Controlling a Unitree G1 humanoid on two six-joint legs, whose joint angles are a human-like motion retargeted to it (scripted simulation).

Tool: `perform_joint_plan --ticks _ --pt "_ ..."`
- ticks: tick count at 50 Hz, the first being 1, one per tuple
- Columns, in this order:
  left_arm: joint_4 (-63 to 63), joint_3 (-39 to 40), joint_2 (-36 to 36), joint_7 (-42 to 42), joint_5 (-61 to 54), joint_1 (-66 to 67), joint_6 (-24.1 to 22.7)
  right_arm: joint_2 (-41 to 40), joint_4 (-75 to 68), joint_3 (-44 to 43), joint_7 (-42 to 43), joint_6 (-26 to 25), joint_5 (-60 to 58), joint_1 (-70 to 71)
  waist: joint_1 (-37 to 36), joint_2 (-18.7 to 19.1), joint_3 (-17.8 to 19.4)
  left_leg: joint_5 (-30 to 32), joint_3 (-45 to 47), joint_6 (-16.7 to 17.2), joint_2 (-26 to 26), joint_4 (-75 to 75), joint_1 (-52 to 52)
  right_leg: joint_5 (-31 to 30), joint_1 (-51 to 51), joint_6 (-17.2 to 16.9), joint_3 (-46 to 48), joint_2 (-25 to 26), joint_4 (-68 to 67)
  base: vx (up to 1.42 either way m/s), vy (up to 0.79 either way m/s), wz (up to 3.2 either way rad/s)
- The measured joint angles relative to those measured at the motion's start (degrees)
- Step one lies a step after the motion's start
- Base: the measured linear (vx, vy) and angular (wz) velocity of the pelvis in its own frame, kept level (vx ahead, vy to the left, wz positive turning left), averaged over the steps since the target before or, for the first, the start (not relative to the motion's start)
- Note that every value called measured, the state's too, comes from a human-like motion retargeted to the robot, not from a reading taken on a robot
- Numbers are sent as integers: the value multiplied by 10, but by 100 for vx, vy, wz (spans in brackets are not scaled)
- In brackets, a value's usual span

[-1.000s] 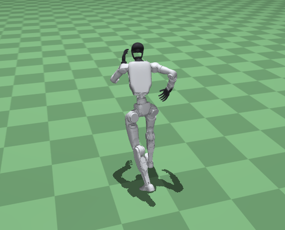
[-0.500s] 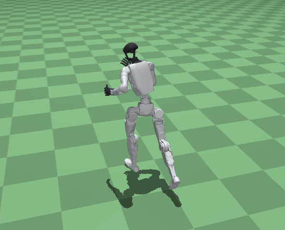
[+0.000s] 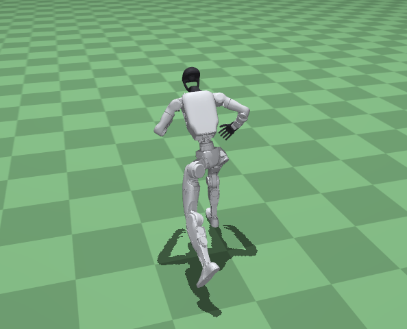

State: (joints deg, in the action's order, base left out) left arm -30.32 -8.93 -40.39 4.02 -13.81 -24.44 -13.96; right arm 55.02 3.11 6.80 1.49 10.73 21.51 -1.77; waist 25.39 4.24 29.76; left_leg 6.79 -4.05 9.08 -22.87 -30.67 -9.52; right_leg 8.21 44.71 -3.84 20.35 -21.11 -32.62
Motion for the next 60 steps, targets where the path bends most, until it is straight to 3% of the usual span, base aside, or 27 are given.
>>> perform_joint_plan --ticks 3,5,8,10,13,15,18,21,23,25,27,30,32,34,37,40,43,46,48,50,52,54,57,60 --pt "85 -9 51 57 -10 187 27 -19 -117 87 89 -17 20 161 -88 53 0 -78 -80 -12 25 -285 177 121 74 36 -11 65 -173 127 -72 -178" --pt "200 -3 98 149 -24 260 66 -57 -235 141 180 -79 -39 331 -146 61 0 -162 -78 -69 48 -458 327 162 103 54 -30 99 -211 114 -48 -172" --pt "351 34 177 245 -210 332 93 -186 -348 86 321 -148 -107 547 -209 24 0 -307 -9 -160 105 -582 529 206 119 75 -75 105 -234 114 -33 -101" --pt "415 67 218 237 -418 391 72 -307 -328 18 393 -108 -48 645 -240 -11 0 -345 49 -172 150 -569 633 217 108 79 -102 107 -226 125 -25 -89" --pt "469 102 236 181 -671 487 58 -455 -257 72 417 -53 25 730 -272 -66 0 -327 121 -151 191 -420 742 200 71 80 -132 118 -194 133 -16 -91" --pt "489 108 233 181 -713 536 49 -505 -223 173 381 -55 12 764 -286 -95 0 -307 172 -147 197 -259 775 173 37 72 -147 124 -171 141 -7 -76" --pt "521 126 237 182 -608 591 49 -559 -157 305 216 -82 -84 750 -323 -126 0 -262 274 -136 193 77 725 123 -42 55 -184 146 -146 156 5 -148" --pt "561 167 238 157 -455 627 55 -624 -100 398 81 -61 -136 666 -394 -139 0 -257 290 -76 170 305 669 75 -153 30 -229 182 -141 174 27 -229" --pt "589 192 237 152 -365 632 53 -668 -79 461 31 -48 -135 603 -429 -149 0 -264 256 -63 151 331 654 47 -217 7 -264 186 -157 175 43 -153" --pt "637 196 246 167 -304 590 47 -708 -68 534 -29 -58 -128 560 -433 -167 0 -180 265 -102 129 256 672 15 -245 0 -302 185 -198 166 45 -42" --pt "698 181 246 179 -242 526 58 -714 -46 575 -110 -84 -106 507 -404 -188 0 -146 282 -158 127 23 748 -21 -260 -20 -315 151 -253 160 43 124" --pt "794 109 211 189 -226 396 106 -684 6 587 -178 -123 -95 436 -385 -189 0 -274 275 -169 114 -280 813 -10 -250 -33 -291 105 -374 149 33 125" --pt "801 90 167 99 -148 323 173 -626 35 536 -176 -119 -59 385 -362 -176 0 -311 264 -169 151 -290 757 60 -215 19 -266 83 -447 113 27 143" --pt "736 49 124 69 -64 235 188 -529 77 478 -144 -105 -29 356 -326 -159 0 -304 238 -171 178 -291 740 111 -127 66 -253 91 -501 101 17 154" --pt "570 -21 71 144 29 117 133 -394 112 356 -59 -57 16 277 -279 -111 0 -259 181 -138 204 -261 697 147 -14 93 -222 124 -466 98 7 154" --pt "404 -51 56 222 23 31 53 -316 87 211 8 -21 47 200 -233 -74 0 -213 125 -106 231 -197 610 126 32 69 -214 155 -290 94 -4 152" --pt "246 -23 86 166 -107 7 -12 -245 50 135 32 -22 50 147 -177 -57 0 -220 84 -76 247 -201 530 77 14 34 -218 151 -32 103 -12 153" --pt "124 30 142 55 -228 24 -19 -173 35 108 5 -40 69 104 -99 -53 0 -297 34 -71 281 -252 443 43 -33 -17 -255 117 202 113 -24 186" --pt "70 35 180 31 -254 31 -21 -125 34 85 -23 -47 86 78 -61 -51 0 -363 6 -86 298 -311 388 -12 -58 -50 -251 83 256 115 -33 152" --pt "38 5 219 50 -238 25 -19 -74 35 45 -34 -40 121 47 -55 -34 0 -420 -8 -120 290 -392 354 -76 -64 -60 -217 72 192 106 -33 67" --pt "47 -55 259 82 -206 1 -8 -44 16 -6 -12 -25 149 27 -94 6 0 -457 -2 -149 238 -476 345 11 -11 -45 -186 101 -3 92 -28 -15" --pt "78 -87 280 92 -198 4 10 -43 -31 -18 40 -29 108 57 -107 21 0 -473 25 -176 197 -522 334 76 15 -36 -164 107 -132 75 -17 -5" --pt "145 -125 284 94 -186 31 34 -55 -94 1 126 -55 -29 143 -101 31 0 -488 91 -216 166 -507 326 90 2 -26 -140 90 -173 52 0 33" --pt "152 -168 262 81 -177 58 38 -68 -48 27 125 -40 -55 175 -105 45 0 -497 185 -233 147 -409 320 69 -27 -12 -125 67 -135 35 10 63"
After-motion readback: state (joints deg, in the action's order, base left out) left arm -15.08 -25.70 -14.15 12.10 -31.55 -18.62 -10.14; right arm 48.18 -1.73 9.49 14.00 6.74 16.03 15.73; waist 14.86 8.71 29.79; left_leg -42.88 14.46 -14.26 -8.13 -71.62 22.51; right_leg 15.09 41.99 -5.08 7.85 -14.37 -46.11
